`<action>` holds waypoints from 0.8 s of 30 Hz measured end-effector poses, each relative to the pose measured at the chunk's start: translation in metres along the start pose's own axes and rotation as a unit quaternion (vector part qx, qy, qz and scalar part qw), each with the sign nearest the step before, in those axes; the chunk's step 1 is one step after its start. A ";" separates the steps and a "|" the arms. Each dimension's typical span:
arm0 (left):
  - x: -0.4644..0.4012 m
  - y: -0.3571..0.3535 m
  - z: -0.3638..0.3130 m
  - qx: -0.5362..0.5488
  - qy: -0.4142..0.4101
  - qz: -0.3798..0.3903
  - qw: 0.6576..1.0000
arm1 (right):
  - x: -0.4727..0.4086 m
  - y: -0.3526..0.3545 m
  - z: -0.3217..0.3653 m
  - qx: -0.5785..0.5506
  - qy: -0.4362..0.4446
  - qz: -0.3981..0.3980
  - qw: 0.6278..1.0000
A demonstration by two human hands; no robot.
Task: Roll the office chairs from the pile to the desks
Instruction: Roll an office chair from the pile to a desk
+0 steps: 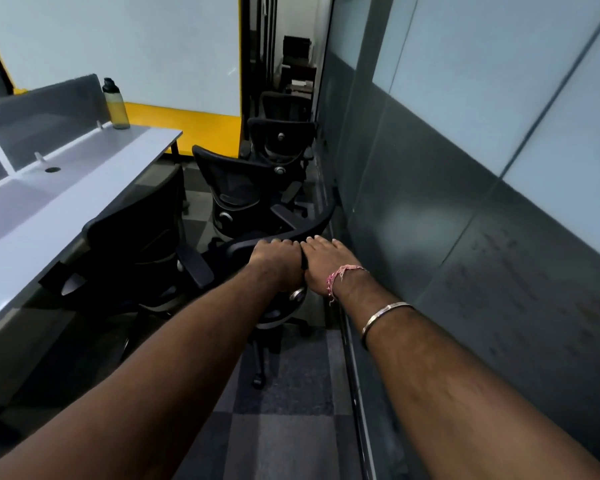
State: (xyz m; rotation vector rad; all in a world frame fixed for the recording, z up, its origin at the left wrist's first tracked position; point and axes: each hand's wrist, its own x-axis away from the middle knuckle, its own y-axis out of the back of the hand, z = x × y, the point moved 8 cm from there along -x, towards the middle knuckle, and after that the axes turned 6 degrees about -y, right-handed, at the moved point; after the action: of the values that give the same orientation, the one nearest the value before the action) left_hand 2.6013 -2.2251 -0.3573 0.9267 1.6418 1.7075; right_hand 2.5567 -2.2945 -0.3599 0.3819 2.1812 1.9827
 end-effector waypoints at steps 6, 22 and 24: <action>-0.077 -0.019 0.034 -0.013 0.000 0.007 1.000 | -0.087 -0.022 -0.013 0.000 0.010 0.030 1.000; -0.278 -0.102 0.088 0.088 0.112 0.091 0.986 | -0.305 -0.117 -0.073 0.051 0.149 0.060 0.986; -0.288 -0.114 0.087 0.112 0.129 0.113 0.979 | -0.318 -0.125 -0.075 0.081 0.171 0.066 0.980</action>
State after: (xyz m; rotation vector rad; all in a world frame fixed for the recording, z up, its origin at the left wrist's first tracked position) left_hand 2.8344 -2.3990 -0.4947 1.0690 1.9965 1.8852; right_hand 2.8282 -2.4710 -0.4916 0.2222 2.6016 2.0747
